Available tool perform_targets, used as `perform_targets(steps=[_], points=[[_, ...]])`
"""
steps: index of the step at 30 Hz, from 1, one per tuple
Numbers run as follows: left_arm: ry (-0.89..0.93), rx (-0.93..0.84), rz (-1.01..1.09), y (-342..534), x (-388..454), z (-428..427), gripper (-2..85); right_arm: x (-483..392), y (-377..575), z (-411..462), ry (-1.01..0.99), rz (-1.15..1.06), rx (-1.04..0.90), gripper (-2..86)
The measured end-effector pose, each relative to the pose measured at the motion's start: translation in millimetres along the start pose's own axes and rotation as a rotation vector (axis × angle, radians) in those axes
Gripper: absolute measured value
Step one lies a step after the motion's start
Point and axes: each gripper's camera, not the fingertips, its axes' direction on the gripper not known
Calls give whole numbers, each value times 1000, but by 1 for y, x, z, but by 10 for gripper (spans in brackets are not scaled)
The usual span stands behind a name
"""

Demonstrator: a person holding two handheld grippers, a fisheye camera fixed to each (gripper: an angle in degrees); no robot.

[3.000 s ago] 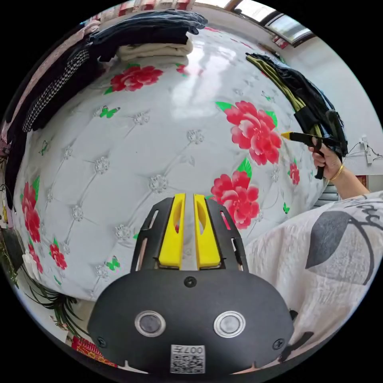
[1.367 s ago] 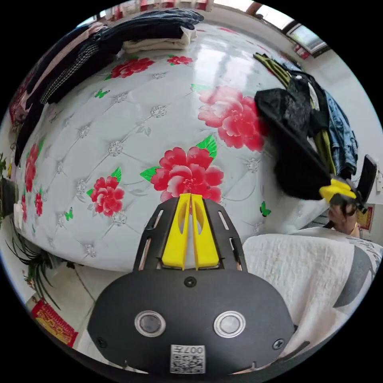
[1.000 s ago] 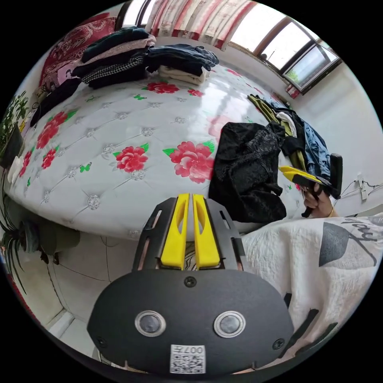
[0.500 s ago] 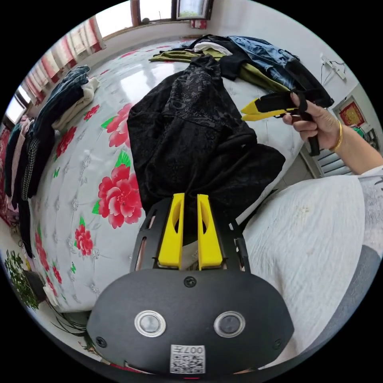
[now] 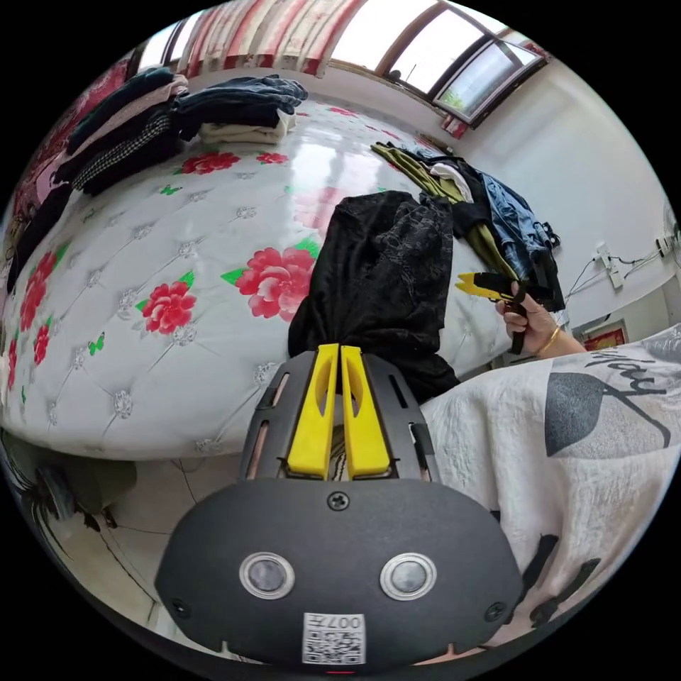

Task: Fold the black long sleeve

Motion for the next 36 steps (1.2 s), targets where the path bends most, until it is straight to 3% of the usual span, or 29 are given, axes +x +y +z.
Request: perform_targets(steps=[2, 9, 12, 16, 19, 22, 27, 32, 36], points=[[1, -2, -29, -1, -3, -2, -9, 45, -7, -9, -2, 206, 99, 76], [15, 20, -37, -29, 1, -20, -10, 76, -29, 7, -110, 384, 205, 10], [34, 49, -39, -43, 0, -35, -10, 33, -47, -10, -220, 235, 332, 2], [61, 194, -105, -71, -26, -80, -9, -84, -72, -52, -353, -199, 456, 2], [50, 258, -230, -87, -62, -99, -9, -145, -77, -67, -227, -376, 514, 11], [-6, 300, -401, -94, -98, -106, -9, -160, -89, -35, 13, -335, 389, 36], [-10, 283, -514, -60, -112, -94, 4, -176, -44, 53, 117, -471, 153, 58], [88, 174, -443, -25, -71, -57, 48, -235, 19, 177, 241, -828, -161, 66], [149, 109, -273, -10, -11, -41, 84, -265, 45, 247, 334, -1031, -290, 70]])
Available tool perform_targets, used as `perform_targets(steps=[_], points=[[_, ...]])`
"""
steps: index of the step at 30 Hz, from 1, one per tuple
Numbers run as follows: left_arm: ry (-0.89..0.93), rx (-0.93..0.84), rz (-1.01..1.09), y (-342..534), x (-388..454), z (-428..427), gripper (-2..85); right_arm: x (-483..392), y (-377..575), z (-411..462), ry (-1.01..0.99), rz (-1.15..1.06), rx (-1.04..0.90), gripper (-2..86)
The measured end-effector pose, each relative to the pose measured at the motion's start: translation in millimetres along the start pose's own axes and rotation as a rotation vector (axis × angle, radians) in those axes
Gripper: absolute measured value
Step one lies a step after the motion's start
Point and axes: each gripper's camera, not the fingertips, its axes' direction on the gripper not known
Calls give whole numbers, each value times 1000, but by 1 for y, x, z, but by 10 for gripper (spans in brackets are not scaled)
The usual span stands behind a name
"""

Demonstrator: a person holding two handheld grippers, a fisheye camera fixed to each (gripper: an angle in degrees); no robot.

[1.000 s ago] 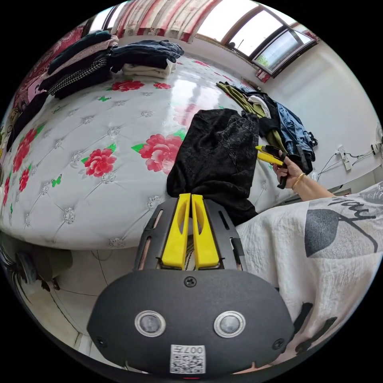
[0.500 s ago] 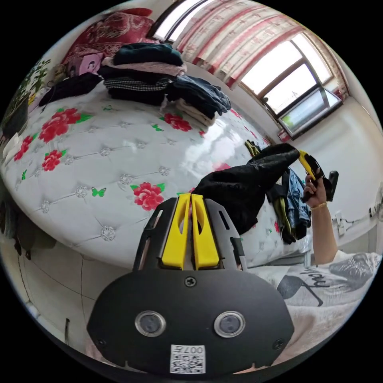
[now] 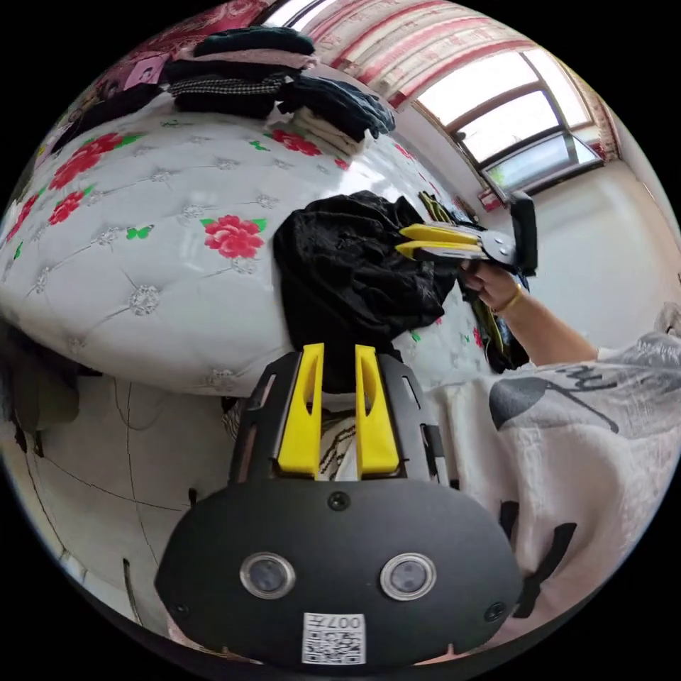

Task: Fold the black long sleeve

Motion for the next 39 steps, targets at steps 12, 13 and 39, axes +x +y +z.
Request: perform_targets(steps=[12, 13, 39], points=[[-187, -201, 215, 16, 63, 82, -2, -12, -18, 15, -62, 138, 66, 5], [-193, -180, 216, 16, 63, 76, -4, -8, -9, -13, -72, 183, 155, 3], [-39, 1338, 956, 191, 380, -375, -10, -246, 268, -454, 748, -18, 1449, 0]])
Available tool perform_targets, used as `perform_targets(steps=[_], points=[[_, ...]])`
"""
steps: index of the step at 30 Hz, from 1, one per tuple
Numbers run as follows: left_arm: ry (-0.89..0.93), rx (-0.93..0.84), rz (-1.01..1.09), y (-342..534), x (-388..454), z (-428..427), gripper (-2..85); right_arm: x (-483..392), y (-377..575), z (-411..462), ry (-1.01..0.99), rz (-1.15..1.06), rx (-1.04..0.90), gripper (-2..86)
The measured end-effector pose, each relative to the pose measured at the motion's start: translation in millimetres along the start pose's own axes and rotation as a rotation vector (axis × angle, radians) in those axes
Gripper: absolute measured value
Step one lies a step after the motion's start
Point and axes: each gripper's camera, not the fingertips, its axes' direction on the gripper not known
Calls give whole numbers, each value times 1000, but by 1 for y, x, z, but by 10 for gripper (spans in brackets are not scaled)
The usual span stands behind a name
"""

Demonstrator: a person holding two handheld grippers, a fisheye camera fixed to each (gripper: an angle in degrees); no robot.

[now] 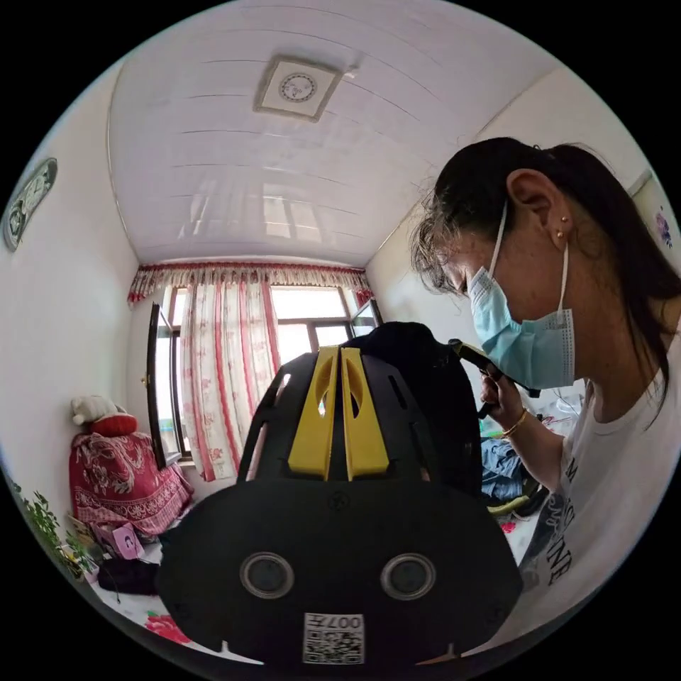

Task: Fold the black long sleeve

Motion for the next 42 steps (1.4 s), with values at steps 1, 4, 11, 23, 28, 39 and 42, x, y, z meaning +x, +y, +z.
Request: perform_targets(steps=[1, 4, 11, 23, 28, 39, 42], points=[[-38, -5, 13, 1, 2, 5, -10, 2, 3, 8, -9, 0, -17, 0], [-56, -58, -21, 14, -11, 27, -10, 11, 19, 43, -35, 25, -84, 1], [-127, -508, -245, 157, -137, 199, -5, 57, 122, 222, -51, 144, -461, 10], [-363, -1318, -620, 548, -180, 153, 73, 53, 465, 260, -109, 583, -1349, 56], [-221, -1550, -740, 622, -87, 79, 94, -9, 508, 207, -163, 583, -1565, 64], [-35, -1683, -608, 628, -106, 113, -4, 20, 540, 233, -141, 496, -1755, 4], [-147, -1573, -665, 582, -187, 89, -6, 85, 513, 225, 44, 482, -1698, 1]])
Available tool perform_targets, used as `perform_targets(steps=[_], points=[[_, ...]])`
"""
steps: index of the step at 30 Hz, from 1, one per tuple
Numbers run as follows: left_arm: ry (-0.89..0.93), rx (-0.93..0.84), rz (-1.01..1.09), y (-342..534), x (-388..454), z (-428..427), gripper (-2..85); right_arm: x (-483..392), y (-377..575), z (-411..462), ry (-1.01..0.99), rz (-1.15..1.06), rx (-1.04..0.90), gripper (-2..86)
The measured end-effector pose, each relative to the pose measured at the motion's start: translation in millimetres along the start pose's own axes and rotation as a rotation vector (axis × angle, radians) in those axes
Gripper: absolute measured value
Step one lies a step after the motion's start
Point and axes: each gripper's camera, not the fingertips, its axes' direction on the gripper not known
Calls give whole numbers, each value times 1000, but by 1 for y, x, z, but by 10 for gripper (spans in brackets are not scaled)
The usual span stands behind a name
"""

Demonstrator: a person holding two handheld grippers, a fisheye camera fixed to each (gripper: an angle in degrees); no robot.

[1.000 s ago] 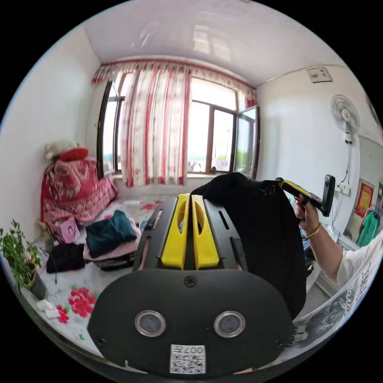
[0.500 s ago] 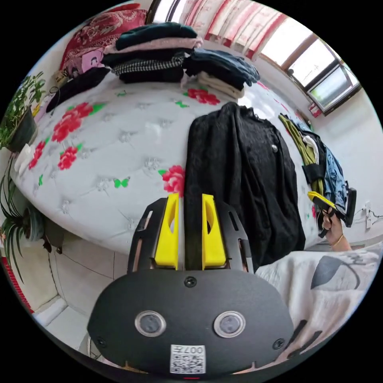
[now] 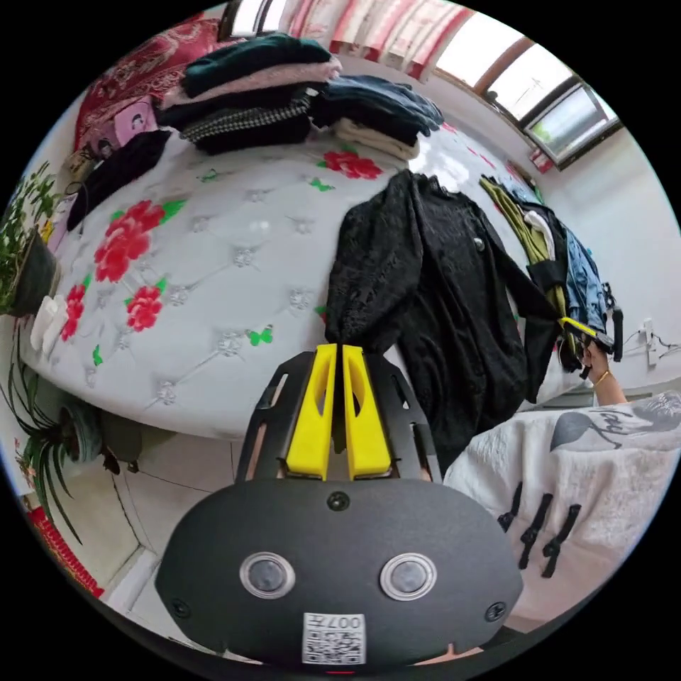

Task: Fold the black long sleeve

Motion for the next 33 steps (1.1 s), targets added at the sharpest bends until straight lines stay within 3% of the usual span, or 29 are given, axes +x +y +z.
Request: perform_targets(steps=[5, 7, 9, 12, 17, 23, 28, 33], points=[[-229, 232, -292, -37, -135, -114, -4, 119, -7, -65, 267, 367, 70, 10], [-287, 328, -514, -51, -186, -143, 9, 136, -12, -74, 317, 451, 71, 16], [-312, 379, -572, -62, -195, -154, 29, 132, -20, -83, 322, 469, 100, 21], [-286, 409, -392, -93, -156, -134, 49, 97, -38, -81, 251, 387, 176, 28], [-61, 211, 31, -151, -42, -16, 79, 16, -107, -29, 92, 120, 143, 35], [12, 13, 405, -182, 71, 103, 91, -52, -209, 20, 47, -95, 106, 45], [19, -30, 404, -194, 61, 129, 5, -63, -263, 68, 34, -134, -17, 39], [319, 9, 172, -234, -22, 85, -8, -40, -282, 89, 129, -129, -109, 7]])
